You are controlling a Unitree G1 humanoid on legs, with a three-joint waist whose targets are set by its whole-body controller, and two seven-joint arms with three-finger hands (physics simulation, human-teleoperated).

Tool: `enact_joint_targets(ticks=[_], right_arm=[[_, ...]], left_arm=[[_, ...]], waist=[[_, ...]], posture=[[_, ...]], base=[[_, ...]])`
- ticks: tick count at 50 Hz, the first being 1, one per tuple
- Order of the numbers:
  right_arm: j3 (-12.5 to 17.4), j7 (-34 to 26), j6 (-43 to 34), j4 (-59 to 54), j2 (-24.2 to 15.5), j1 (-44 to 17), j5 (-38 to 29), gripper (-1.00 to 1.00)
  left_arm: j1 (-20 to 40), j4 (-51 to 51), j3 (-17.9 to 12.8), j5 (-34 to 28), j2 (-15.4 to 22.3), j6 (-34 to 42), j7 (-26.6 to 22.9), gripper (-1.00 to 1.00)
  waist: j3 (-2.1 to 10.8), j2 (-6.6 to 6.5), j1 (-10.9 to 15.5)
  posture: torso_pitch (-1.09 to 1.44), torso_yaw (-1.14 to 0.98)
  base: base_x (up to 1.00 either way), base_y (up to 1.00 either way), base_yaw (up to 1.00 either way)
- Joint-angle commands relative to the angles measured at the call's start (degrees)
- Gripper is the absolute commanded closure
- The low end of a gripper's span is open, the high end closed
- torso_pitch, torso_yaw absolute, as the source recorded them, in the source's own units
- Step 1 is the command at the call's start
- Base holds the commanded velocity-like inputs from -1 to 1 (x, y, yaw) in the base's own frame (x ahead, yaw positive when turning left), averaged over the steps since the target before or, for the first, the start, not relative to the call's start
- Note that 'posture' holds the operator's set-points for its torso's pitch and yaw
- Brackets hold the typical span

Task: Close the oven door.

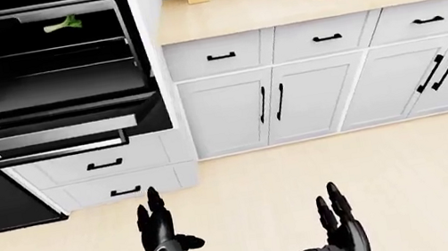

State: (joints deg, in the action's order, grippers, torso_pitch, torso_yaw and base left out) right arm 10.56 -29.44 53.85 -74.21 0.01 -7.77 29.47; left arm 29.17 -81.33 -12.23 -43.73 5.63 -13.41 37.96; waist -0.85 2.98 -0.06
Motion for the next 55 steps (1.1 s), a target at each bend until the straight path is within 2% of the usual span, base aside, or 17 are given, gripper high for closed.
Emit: enact_joint_targets(ticks=[1, 8, 13, 19, 20, 30, 32, 33, 35, 41, 43, 44, 46, 50, 52, 53, 55], right_arm=[[0.1, -0.4, 1.6, 1.1, 0.3, -0.8, 0.2, -1.0], [-0.3, 0.5, 1.6, 1.4, 0.2, -0.7, -0.4, -1.0], [0.0, 2.0, 0.7, 0.9, -0.1, -0.8, -0.5, -1.0], [0.1, 0.5, 1.5, 1.5, 0.1, -0.6, 0.1, -1.0], [0.0, 0.5, 1.4, 1.5, 0.1, -0.7, 0.0, -1.0], [-0.3, 0.6, 1.6, 1.9, 0.0, -0.8, -0.2, -1.0], [-0.2, 0.3, 1.8, 1.8, 0.1, -0.8, -0.1, -1.0], [-0.1, 0.1, 1.9, 1.7, 0.1, -0.7, 0.1, -1.0], [-0.2, 0.2, 1.9, 1.8, 0.2, -0.7, 0.0, -1.0], [-0.3, 0.8, 0.4, 2.0, 0.0, -1.0, -0.3, -1.0], [0.0, 0.2, 0.2, 1.7, 0.0, -1.2, 0.1, -1.0], [0.0, 0.2, 0.2, 1.6, 0.1, -1.2, 0.2, -1.0], [0.0, 0.1, 0.1, 1.7, 0.1, -1.2, 0.3, -1.0], [0.2, -0.4, 0.3, 1.5, 0.1, -1.3, 0.6, -1.0], [0.0, -0.3, 0.2, 1.8, 0.1, -1.3, 0.5, -1.0], [0.0, -0.3, 0.2, 1.8, 0.1, -1.3, 0.5, -1.0], [0.1, -0.6, 0.4, 1.8, 0.1, -1.1, 0.7, -1.0]], left_arm=[[1.2, 1.2, 0.1, -0.2, 0.7, -1.0, 0.5, -1.0], [1.2, 1.2, 0.2, -0.1, 0.7, -1.2, 0.5, -1.0], [1.2, 1.2, 0.3, 0.0, 0.7, -1.5, 0.4, -1.0], [1.1, 1.2, 0.4, 0.0, 0.7, -1.7, 0.4, -1.0], [1.2, 1.2, 0.4, 0.0, 0.7, -1.7, 0.4, -1.0], [1.4, 1.2, 0.3, 0.3, 0.7, -1.5, 0.2, -1.0], [1.4, 1.2, 0.3, 0.3, 0.7, -1.5, 0.2, -1.0], [1.4, 1.2, 0.4, 0.3, 0.7, -1.5, 0.2, -1.0], [1.4, 1.2, 0.4, 0.3, 0.7, -1.6, 0.2, -1.0], [1.4, 1.2, 0.4, 0.3, 0.7, -1.6, 0.1, -1.0], [1.4, 1.2, 0.4, 0.3, 0.7, -1.7, 0.1, -1.0], [1.4, 1.2, 0.4, 0.4, 0.7, -1.7, 0.1, -1.0], [1.4, 1.2, 0.4, 0.4, 0.7, -1.7, 0.1, -1.0], [1.3, 1.2, 0.4, 0.3, 0.7, -1.7, 0.1, -1.0], [1.4, 1.2, 0.4, 0.4, 0.7, -1.7, 0.1, -1.0], [1.4, 1.2, 0.4, 0.4, 0.7, -1.7, 0.1, -1.0], [1.4, 1.2, 0.4, 0.4, 0.7, -1.8, 0.2, -1.0]], waist=[[0.61, -0.3, 0.2], [-0.17, -4.39, 0.0], [0.45, -2.12, -1.7], [0.23, -1.67, -3.7], [1.12, -1.95, -2.8], [1.69, -6.09, -0.6], [2.0, -8.27, -0.1], [2.73, -10.48, 0.5], [1.98, -8.53, 0.9], [0.07, -6.29, -0.5], [-0.06, -5.48, -0.5], [1.28, -4.96, -0.3], [-1.3, -3.91, -0.1], [-0.6, -1.37, 0.5], [0.32, 1.36, 0.5], [-0.2, -0.14, 0.1], [-0.63, -0.5, 0.1]], posture=[[0.0, 0.0], [0.0, 0.0], [0.0, 0.0], [0.0, 0.0], [0.0, 0.0], [0.0, 0.0], [0.0, 0.0], [0.0, 0.0], [0.0, 0.0], [0.0, 0.0], [0.0, 0.0], [0.0, 0.0], [0.0, 0.0], [0.0, 0.0], [0.0, 0.0], [0.0, 0.0], [0.0, 0.0]], base=[[0.0, -0.47, 0.0], [0.0, -0.4, 0.0], [0.0, 0.0, 0.0], [0.0, 0.0, 0.0], [0.0, 0.0, 0.32], [0.0, 0.0, 0.83], [0.0, 0.0, 0.7], [0.0, 0.0, 0.67], [0.0, 0.0, 0.59], [0.0, 0.0, 0.06], [0.0, 0.0, 0.0], [0.27, 0.0, 0.0], [0.35, 0.0, 0.0], [0.36, 0.0, 0.0], [0.36, 0.0, 0.0], [0.34, 0.0, 0.0], [0.36, 0.0, 0.0]])
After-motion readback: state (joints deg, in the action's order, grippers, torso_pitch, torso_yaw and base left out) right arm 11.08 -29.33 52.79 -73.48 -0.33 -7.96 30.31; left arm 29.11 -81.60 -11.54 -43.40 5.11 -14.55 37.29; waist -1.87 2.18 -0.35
